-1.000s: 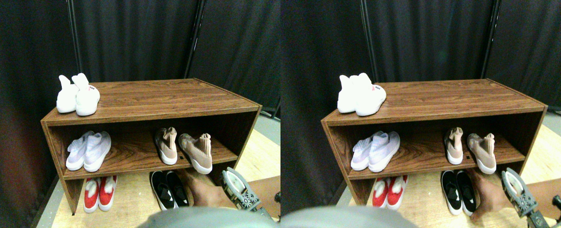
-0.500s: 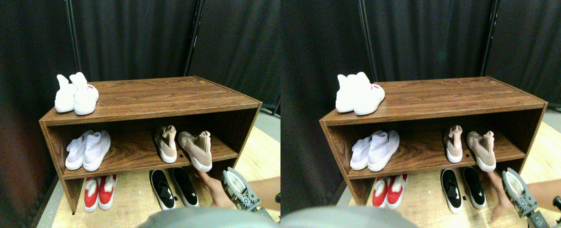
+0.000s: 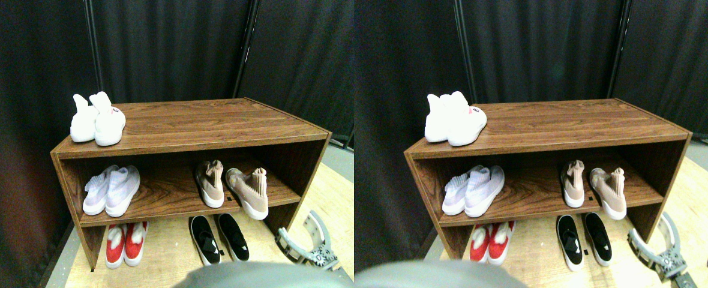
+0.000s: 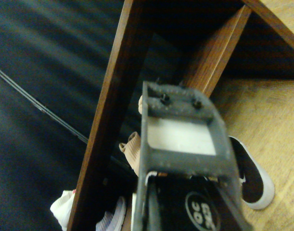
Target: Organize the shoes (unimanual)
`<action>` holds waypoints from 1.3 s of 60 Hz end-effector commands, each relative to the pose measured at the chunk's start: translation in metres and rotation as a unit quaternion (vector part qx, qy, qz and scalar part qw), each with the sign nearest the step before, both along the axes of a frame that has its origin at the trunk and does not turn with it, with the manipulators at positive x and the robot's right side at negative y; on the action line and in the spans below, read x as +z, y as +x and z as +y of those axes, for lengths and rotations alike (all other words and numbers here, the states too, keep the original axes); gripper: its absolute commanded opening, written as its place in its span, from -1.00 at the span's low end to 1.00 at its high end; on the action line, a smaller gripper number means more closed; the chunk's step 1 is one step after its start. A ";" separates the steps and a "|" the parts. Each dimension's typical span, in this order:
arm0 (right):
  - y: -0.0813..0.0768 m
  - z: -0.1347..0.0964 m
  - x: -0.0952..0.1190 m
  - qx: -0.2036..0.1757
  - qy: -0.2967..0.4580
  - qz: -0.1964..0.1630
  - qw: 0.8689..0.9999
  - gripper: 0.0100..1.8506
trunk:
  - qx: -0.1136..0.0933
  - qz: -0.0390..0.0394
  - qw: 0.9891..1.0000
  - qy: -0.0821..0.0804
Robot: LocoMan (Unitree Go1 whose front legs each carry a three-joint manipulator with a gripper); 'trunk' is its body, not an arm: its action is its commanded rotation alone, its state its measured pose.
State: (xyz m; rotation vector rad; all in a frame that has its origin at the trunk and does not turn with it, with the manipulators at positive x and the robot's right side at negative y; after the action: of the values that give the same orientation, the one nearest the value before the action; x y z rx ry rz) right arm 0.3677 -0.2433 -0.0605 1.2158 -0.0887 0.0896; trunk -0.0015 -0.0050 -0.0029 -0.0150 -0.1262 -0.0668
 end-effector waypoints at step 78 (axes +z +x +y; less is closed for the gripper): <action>0.113 0.008 -0.056 -0.062 0.037 0.087 0.994 0.69 | 0.023 0.018 0.999 -0.034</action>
State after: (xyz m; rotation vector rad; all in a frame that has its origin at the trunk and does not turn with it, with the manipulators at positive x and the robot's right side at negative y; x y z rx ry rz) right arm 0.4751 -0.2335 -0.1208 1.2859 0.0189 -0.1450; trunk -0.0037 -0.0050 -0.0033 -0.0595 -0.1153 -0.0293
